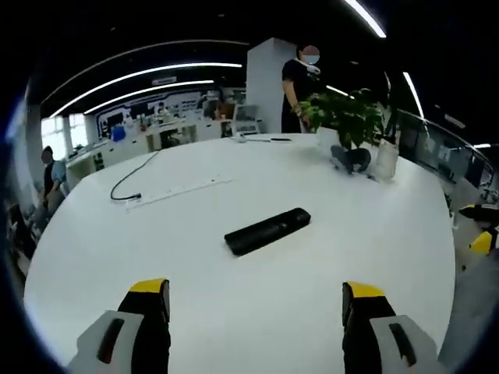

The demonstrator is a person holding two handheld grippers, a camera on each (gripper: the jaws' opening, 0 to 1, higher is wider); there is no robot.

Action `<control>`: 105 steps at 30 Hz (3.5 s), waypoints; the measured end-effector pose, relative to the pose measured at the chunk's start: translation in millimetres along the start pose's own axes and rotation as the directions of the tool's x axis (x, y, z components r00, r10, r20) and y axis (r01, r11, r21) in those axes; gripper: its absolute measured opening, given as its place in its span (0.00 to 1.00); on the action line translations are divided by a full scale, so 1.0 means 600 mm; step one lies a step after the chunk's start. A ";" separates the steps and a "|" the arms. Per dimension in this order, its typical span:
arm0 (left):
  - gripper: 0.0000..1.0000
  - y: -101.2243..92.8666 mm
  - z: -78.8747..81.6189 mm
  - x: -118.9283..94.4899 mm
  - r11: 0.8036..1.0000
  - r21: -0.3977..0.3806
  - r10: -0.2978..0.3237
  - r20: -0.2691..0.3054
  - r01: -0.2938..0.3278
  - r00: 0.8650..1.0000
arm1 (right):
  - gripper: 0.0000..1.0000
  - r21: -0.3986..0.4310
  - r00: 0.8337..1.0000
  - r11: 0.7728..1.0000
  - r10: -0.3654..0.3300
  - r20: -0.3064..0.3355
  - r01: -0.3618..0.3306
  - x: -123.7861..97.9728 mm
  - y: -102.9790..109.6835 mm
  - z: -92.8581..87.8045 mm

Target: Press the specified remote control buttons in sequence, fully releasing each button before pressing the next.

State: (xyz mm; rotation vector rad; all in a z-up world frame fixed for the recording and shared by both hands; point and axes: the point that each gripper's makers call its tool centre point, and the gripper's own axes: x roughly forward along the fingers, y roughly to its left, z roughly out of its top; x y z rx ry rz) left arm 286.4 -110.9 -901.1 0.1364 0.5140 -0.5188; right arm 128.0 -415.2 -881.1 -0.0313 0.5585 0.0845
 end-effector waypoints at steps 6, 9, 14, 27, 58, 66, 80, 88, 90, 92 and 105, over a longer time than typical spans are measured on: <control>1.00 -0.037 -0.018 -0.063 1.000 -0.005 0.000 0.040 0.000 0.999 | 0.99 -0.001 1.000 1.000 -0.012 0.006 0.012 0.000 -0.003 0.001; 1.00 -0.044 -0.017 -0.092 0.999 -0.043 0.007 0.073 -0.004 0.997 | 0.99 0.001 1.000 1.000 -0.012 0.005 0.012 -0.001 -0.003 0.000; 1.00 -0.056 0.001 -0.142 0.985 -0.169 0.063 0.170 -0.034 0.983 | 0.99 0.002 1.000 1.000 -0.014 0.004 0.014 -0.001 -0.002 -0.001; 1.00 -0.042 0.002 -0.256 0.975 0.018 0.213 0.184 -0.220 0.960 | 0.99 0.017 1.000 1.000 -0.016 0.015 0.016 -0.002 -0.004 0.000; 1.00 -0.059 -0.066 -0.255 0.981 -0.084 0.187 0.166 -0.175 0.968 | 0.93 0.042 1.000 0.999 -0.009 -0.025 0.010 -0.003 -0.003 -0.014; 1.00 -0.060 -0.070 -0.255 0.980 -0.104 0.185 0.149 -0.170 0.971 | 0.91 0.033 0.999 0.999 0.002 -0.035 -0.001 -0.003 0.000 -0.016; 1.00 -0.053 -0.078 -0.256 0.974 -0.103 0.215 0.116 -0.204 0.970 | 0.86 0.053 0.999 0.998 0.026 -0.031 -0.024 -0.005 0.004 -0.014; 0.99 -0.049 -0.081 -0.257 0.971 -0.096 0.229 0.102 -0.219 0.968 | 0.83 0.062 0.999 0.998 0.027 -0.022 -0.026 -0.006 0.003 -0.012; 0.99 -0.048 -0.083 -0.257 0.970 -0.099 0.232 0.096 -0.223 0.968 | 0.83 0.067 0.999 0.997 0.029 -0.019 -0.028 -0.007 0.004 -0.011; 0.99 -0.048 -0.084 -0.257 0.969 -0.098 0.234 0.090 -0.225 0.968 | 0.82 0.067 0.999 0.997 0.033 -0.021 -0.031 -0.007 0.004 -0.012; 0.99 -0.047 -0.089 -0.255 0.969 -0.083 0.240 0.075 -0.234 0.968 | 0.85 0.033 0.999 0.999 0.040 -0.008 -0.040 -0.005 0.010 -0.008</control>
